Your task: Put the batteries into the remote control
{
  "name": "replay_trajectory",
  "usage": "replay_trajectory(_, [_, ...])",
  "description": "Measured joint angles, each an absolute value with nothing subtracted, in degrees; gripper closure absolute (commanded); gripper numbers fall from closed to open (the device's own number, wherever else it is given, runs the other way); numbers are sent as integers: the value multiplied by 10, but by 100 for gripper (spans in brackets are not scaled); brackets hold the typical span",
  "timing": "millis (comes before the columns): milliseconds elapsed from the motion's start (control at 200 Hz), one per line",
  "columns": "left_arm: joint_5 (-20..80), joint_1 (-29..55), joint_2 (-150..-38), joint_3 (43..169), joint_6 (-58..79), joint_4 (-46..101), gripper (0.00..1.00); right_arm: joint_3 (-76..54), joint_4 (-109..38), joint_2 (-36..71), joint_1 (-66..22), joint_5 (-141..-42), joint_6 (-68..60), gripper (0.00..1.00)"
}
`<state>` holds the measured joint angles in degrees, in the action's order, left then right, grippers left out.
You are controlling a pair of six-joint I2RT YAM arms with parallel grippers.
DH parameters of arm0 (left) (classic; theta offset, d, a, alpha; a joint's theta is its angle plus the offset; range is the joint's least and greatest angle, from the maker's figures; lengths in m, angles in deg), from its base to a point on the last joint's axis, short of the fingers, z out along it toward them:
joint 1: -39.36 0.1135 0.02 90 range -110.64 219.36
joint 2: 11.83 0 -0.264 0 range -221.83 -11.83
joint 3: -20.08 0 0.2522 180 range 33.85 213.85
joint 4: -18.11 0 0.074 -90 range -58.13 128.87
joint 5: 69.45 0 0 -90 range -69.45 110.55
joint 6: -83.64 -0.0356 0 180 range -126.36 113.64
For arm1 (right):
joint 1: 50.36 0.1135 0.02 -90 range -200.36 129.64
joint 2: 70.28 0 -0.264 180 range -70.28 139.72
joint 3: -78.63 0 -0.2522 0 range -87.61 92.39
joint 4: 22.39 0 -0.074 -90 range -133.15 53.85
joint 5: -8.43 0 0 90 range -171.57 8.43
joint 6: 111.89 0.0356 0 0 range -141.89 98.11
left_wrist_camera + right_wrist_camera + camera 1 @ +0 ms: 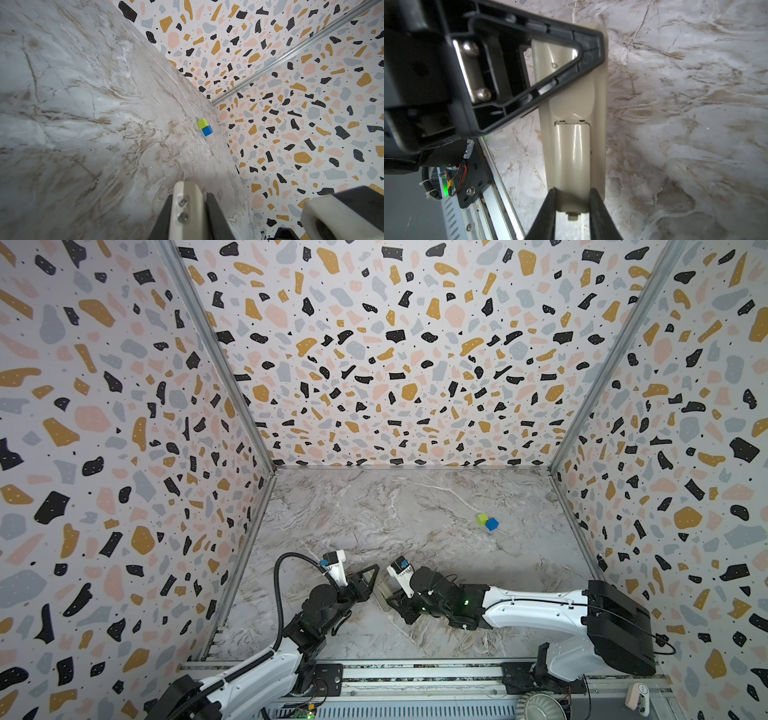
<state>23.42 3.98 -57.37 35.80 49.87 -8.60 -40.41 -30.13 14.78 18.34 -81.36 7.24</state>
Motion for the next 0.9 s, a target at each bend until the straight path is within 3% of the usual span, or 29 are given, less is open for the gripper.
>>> replay_trajectory(531, [265, 41, -592, 358, 496, -95, 100, -404, -304, 157, 184, -813, 72, 98])
replay_trajectory(901, [275, 43, -592, 358, 487, -98, 100, -404, -305, 157, 184, -813, 72, 76])
